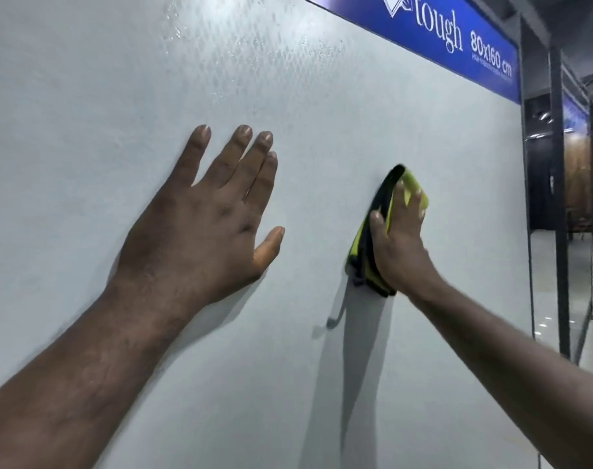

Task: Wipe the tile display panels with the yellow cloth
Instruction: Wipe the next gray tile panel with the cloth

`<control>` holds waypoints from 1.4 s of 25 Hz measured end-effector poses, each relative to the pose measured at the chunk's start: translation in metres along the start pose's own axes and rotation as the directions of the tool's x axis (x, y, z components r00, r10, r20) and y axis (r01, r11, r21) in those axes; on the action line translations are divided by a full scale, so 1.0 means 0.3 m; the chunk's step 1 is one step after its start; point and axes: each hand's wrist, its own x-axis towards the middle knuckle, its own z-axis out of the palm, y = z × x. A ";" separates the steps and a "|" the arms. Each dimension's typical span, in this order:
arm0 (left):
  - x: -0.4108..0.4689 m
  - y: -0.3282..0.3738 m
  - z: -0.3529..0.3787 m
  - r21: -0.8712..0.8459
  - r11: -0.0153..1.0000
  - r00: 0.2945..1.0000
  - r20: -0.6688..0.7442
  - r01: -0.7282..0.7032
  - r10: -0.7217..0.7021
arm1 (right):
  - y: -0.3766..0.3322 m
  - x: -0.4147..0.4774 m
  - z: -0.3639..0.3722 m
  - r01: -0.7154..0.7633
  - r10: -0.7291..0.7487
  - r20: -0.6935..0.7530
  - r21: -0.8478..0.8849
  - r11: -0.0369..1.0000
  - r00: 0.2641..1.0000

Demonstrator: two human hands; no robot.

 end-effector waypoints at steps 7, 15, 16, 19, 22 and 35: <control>0.002 -0.003 -0.010 -0.011 1.000 1.000 0.024 -0.003 0.003 | -0.078 -0.067 -0.087 -0.015 0.056 0.158 -0.248 0.969 0.986; -0.008 0.018 0.011 -0.074 0.997 1.000 -0.008 0.000 0.000 | -0.059 -0.167 -0.025 0.189 -0.188 0.033 -0.019 0.982 0.982; -0.016 0.022 0.014 -0.069 0.998 1.000 0.003 0.004 -0.004 | 0.004 -0.162 -0.017 0.132 -0.127 -0.091 0.045 0.990 0.988; -0.038 0.052 0.012 -0.120 0.992 0.998 0.046 0.038 -0.033 | 0.101 -0.335 0.067 -0.135 0.183 -0.227 0.211 0.968 0.957; -0.063 0.150 0.016 -0.187 0.982 0.997 0.062 -0.023 0.035 | 0.055 -0.441 0.111 0.060 -0.025 -0.125 0.277 0.959 0.992; -0.154 0.394 0.052 -0.197 0.980 0.992 0.119 -0.011 0.035 | 0.386 -0.501 0.068 -0.197 0.187 0.060 0.312 0.929 0.980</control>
